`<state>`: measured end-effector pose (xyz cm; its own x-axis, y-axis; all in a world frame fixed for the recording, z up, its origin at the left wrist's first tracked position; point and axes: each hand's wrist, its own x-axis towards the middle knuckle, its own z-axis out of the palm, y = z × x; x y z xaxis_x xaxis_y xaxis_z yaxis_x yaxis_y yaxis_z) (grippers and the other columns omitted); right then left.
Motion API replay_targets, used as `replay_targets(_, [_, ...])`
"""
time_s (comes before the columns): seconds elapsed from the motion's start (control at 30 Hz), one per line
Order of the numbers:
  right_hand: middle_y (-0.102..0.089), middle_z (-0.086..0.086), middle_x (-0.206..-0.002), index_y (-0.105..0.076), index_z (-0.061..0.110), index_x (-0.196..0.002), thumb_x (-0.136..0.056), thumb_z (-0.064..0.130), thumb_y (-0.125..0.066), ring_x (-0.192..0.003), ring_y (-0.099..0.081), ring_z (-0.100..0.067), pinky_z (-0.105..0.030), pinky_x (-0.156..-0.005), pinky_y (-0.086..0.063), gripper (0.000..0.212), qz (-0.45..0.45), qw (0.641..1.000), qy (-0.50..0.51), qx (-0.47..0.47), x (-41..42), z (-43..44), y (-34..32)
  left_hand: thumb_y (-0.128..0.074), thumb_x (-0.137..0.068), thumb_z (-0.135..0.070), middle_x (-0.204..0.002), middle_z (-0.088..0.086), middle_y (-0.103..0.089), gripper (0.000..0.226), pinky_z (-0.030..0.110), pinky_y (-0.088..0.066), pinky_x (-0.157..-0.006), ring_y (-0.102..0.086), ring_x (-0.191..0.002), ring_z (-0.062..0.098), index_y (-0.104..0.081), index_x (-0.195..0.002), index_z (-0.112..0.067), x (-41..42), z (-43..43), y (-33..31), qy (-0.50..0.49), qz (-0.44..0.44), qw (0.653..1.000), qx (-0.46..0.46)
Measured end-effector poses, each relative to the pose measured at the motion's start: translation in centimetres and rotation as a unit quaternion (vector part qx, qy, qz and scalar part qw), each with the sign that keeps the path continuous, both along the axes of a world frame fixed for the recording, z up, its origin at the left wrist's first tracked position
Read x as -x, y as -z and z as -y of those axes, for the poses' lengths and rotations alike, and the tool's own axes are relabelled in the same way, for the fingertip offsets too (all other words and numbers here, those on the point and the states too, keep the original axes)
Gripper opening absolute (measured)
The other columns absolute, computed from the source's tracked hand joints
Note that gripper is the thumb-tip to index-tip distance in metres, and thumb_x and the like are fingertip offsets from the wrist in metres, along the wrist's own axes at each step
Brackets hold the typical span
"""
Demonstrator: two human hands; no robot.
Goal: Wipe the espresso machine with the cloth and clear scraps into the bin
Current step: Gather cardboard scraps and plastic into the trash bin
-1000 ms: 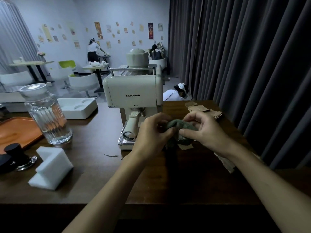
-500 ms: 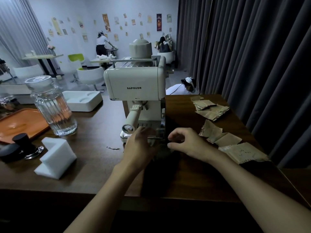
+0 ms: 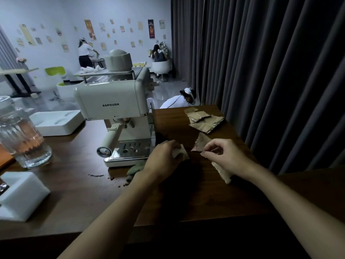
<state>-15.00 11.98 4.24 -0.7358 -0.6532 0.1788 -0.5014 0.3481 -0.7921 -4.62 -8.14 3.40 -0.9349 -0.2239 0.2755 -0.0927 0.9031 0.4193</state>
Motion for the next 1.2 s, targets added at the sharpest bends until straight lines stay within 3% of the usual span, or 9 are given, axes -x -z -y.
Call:
replay_targets(0.1, [-0.069, 0.007, -0.093, -0.069, 0.022, -0.092, -0.086, 0.022, -0.072, -0.09, -0.065, -0.008, -0.022, -0.079, -0.053, 0.007, -0.003, 0.999, 0.037, 0.001, 0.4, -1.9, 0.1, -0.063, -0.093, -0.026, -0.12, 0.009, -0.065, 0.031, 0.037, -0.05, -0.088, -0.06, -0.11, 0.027, -0.063, -0.12, -0.011, 1.8, -0.8, 0.4, 0.032, 0.055, 0.998, 0.024])
replay_targets(0.2, [-0.068, 0.007, -0.091, -0.069, 0.023, -0.091, -0.086, 0.021, -0.07, -0.089, -0.064, -0.007, -0.029, -0.083, -0.054, 0.005, -0.008, 0.998, 0.068, -0.001, 0.6, -3.4, 0.2, -0.061, -0.093, -0.028, -0.115, 0.006, -0.065, 0.028, 0.037, -0.052, -0.085, -0.063, -0.105, 0.025, -0.061, -0.118, -0.016, 3.4, -1.5, 1.1, 0.049, 0.105, 0.993, 0.013])
replay_targets(0.33, [-0.069, 0.007, -0.088, -0.071, 0.017, -0.092, -0.088, 0.014, -0.068, -0.086, -0.065, -0.006, -0.027, -0.082, -0.055, 0.005, -0.023, 0.996, 0.092, 0.003, 0.6, -4.6, 0.5, -0.061, -0.09, -0.032, -0.114, 0.001, -0.062, 0.032, 0.042, -0.055, -0.086, -0.063, -0.103, 0.022, -0.06, -0.122, -0.025, 4.6, -2.0, 1.8, 0.067, 0.132, 0.988, 0.037])
replay_targets(0.53, [-0.07, 0.007, -0.089, -0.07, 0.022, -0.089, -0.087, 0.017, -0.069, -0.086, -0.066, -0.007, -0.031, -0.082, -0.056, 0.006, -0.021, 0.995, 0.1, 0.005, 0.2, -5.3, 1.1, -0.057, -0.092, -0.032, -0.126, 0.005, -0.058, 0.033, 0.043, -0.05, -0.096, -0.054, -0.117, 0.027, -0.06, -0.125, -0.027, 4.1, -2.9, 1.5, 0.074, 0.082, 0.993, 0.039])
replay_targets(0.7, [-0.069, 0.006, -0.088, -0.071, 0.02, -0.091, -0.088, 0.016, -0.068, -0.082, -0.066, -0.009, -0.028, -0.076, -0.055, 0.006, -0.018, 0.991, 0.132, 0.009, -1.7, -6.1, 0.8, -0.062, -0.094, -0.032, -0.125, 0.001, -0.062, 0.033, 0.034, -0.055, -0.089, -0.063, -0.105, 0.013, -0.062, -0.125, -0.02, 2.9, -5.1, -0.3, 0.133, 0.015, 0.99, -0.032])
replay_targets(0.87, [-0.067, 0.013, -0.085, -0.069, 0.023, -0.086, -0.087, 0.011, -0.068, -0.076, -0.062, 0.003, -0.014, -0.07, -0.046, 0.012, -0.032, 0.978, 0.204, 0.018, -5.2, -7.8, 0.6, -0.06, -0.096, -0.035, -0.111, -0.005, -0.068, 0.028, 0.033, -0.057, -0.083, -0.063, -0.095, 0.006, -0.066, -0.117, -0.019, 1.2, -7.2, -0.9, 0.176, -0.006, 0.978, -0.114])
replay_targets(0.97, [-0.068, 0.009, -0.084, -0.071, 0.015, -0.091, -0.087, 0.01, -0.067, -0.075, -0.063, -0.002, -0.017, -0.069, -0.048, 0.007, -0.029, 0.96, 0.277, 0.033, -8.5, -9.3, 1.3, -0.061, -0.096, -0.035, -0.106, -0.01, -0.068, 0.022, 0.033, -0.058, -0.083, -0.064, -0.094, 0.001, -0.067, -0.112, -0.021, -0.2, -9.0, -0.3, 0.234, -0.009, 0.958, -0.166])
replay_targets(1.2, [-0.07, 0.006, -0.086, -0.07, 0.021, -0.09, -0.089, 0.009, -0.066, -0.077, -0.064, -0.003, -0.015, -0.071, -0.052, 0.013, 0.034, 0.923, 0.38, 0.044, -18.3, -12.9, 5.5, -0.063, -0.094, -0.024, -0.089, -0.013, -0.066, 0.009, 0.01, -0.047, -0.072, -0.061, -0.083, -0.003, -0.07, -0.099, -0.022, -5.9, -14.4, 2.1, 0.327, -0.026, 0.919, -0.221])
